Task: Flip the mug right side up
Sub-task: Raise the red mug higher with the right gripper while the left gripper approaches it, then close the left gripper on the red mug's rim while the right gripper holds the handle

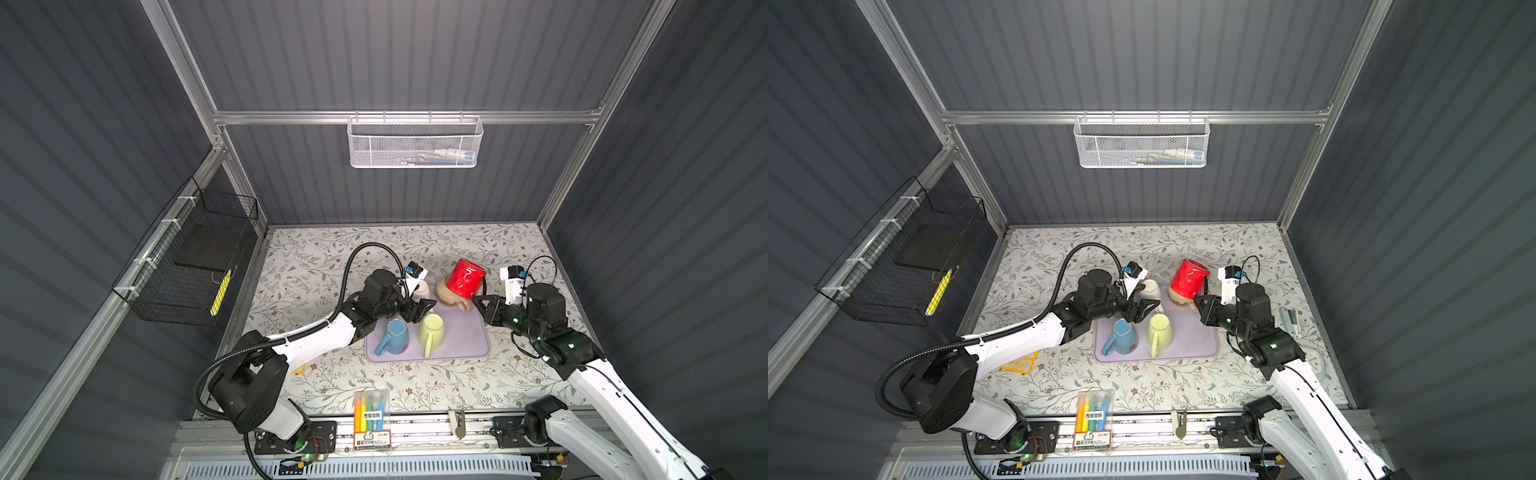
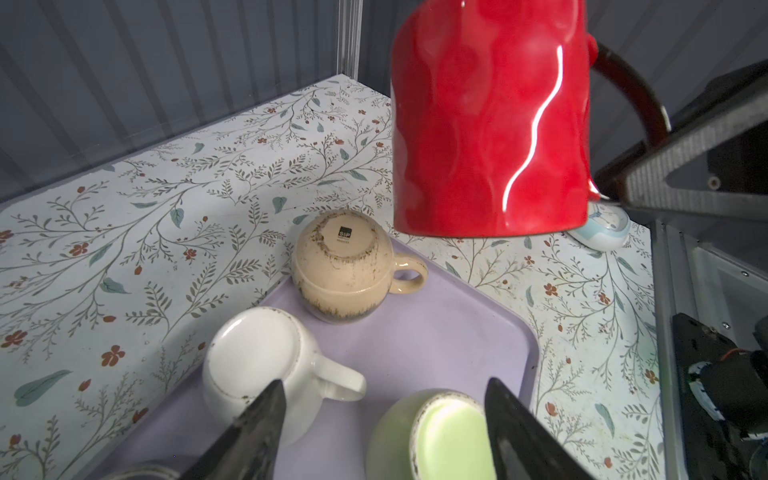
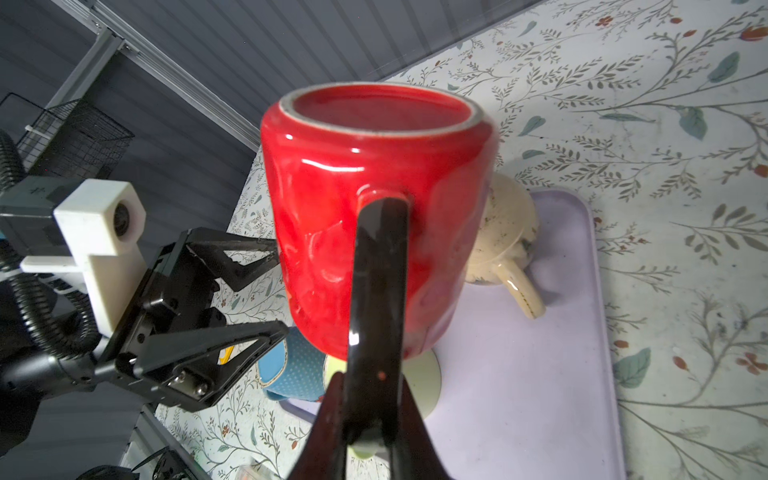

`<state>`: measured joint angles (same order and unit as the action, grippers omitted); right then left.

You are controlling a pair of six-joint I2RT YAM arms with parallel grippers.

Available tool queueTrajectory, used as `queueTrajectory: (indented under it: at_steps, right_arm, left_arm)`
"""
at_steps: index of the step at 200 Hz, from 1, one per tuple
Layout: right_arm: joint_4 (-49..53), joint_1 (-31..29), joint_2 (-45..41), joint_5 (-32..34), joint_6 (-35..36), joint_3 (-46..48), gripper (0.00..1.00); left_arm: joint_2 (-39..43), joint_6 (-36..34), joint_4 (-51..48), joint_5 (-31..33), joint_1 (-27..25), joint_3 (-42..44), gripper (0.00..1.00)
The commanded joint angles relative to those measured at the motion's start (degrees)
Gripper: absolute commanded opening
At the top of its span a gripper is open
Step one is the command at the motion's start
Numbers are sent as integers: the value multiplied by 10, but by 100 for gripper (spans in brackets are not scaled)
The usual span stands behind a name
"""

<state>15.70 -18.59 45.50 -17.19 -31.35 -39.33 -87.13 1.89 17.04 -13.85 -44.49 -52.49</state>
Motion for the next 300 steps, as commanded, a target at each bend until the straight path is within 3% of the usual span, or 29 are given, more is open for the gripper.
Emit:
queueTrajectory:
  at_steps: [1, 157, 300]
  right_arm:
    - [-72, 8, -13, -53, -6, -26, 0]
    - [-153, 34, -9, -168, -80, -13, 0]
    - [-294, 50, 8, -209, -187, 58, 0]
  left_arm:
    - [-19, 1, 57, 3, -2, -20, 76]
    - [-118, 76, 267, -37, -3, -59, 75]
    - [-153, 145, 412, -73, -2, -66, 37]
